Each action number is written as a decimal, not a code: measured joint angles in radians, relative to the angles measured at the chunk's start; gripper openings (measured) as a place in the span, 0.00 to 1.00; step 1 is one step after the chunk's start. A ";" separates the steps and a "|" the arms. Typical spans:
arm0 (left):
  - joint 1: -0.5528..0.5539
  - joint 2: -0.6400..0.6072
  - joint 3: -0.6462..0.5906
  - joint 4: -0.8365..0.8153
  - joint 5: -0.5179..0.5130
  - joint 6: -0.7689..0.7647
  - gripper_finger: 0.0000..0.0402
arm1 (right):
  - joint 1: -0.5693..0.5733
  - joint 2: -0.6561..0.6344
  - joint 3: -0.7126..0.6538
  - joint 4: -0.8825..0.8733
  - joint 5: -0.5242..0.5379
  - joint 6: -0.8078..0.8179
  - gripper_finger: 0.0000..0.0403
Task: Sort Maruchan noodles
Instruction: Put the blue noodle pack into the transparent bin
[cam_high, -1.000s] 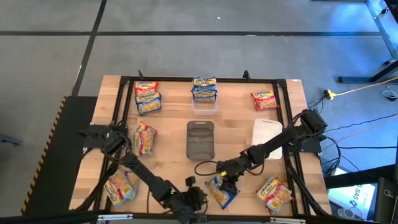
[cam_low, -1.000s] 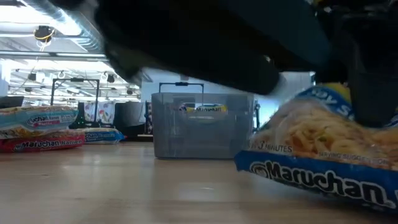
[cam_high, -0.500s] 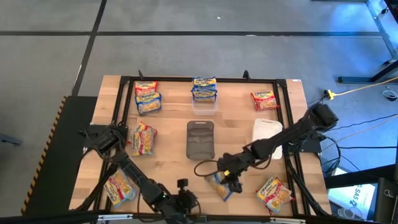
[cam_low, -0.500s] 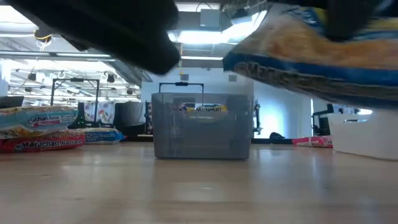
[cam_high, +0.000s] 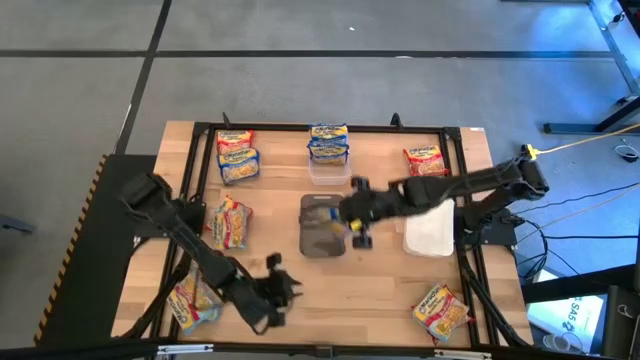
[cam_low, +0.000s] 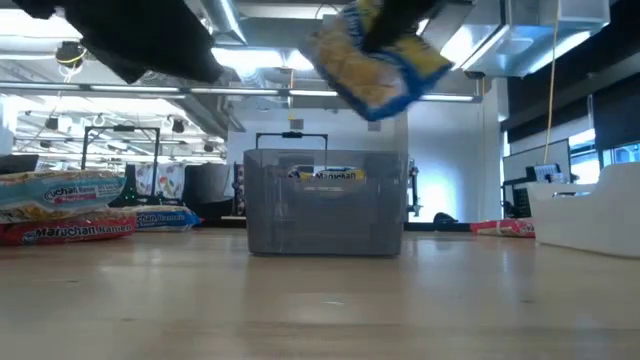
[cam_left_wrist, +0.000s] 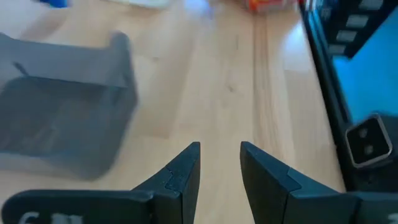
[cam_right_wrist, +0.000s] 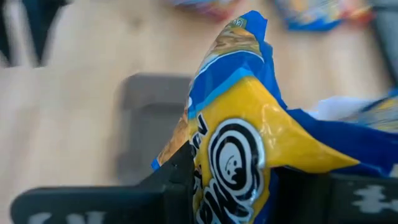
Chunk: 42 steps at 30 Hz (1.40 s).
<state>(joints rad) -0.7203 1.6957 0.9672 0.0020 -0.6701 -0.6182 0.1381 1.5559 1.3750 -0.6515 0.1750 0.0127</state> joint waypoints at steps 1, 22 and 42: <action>0.008 -0.028 -0.040 0.025 -0.001 0.000 0.27 | -0.032 0.000 0.017 -0.003 0.011 -0.032 0.22; 0.124 -0.149 -0.277 0.166 0.009 0.011 0.27 | -0.495 0.252 0.523 -0.303 -0.116 -0.495 0.22; 0.132 -0.149 -0.277 0.174 -0.017 0.000 0.27 | -0.479 0.513 0.607 -0.467 -0.115 -0.695 0.22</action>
<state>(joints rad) -0.5882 1.5471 0.6899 0.1761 -0.6876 -0.6182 -0.3405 2.0694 1.9816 -1.1182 0.0605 -0.6828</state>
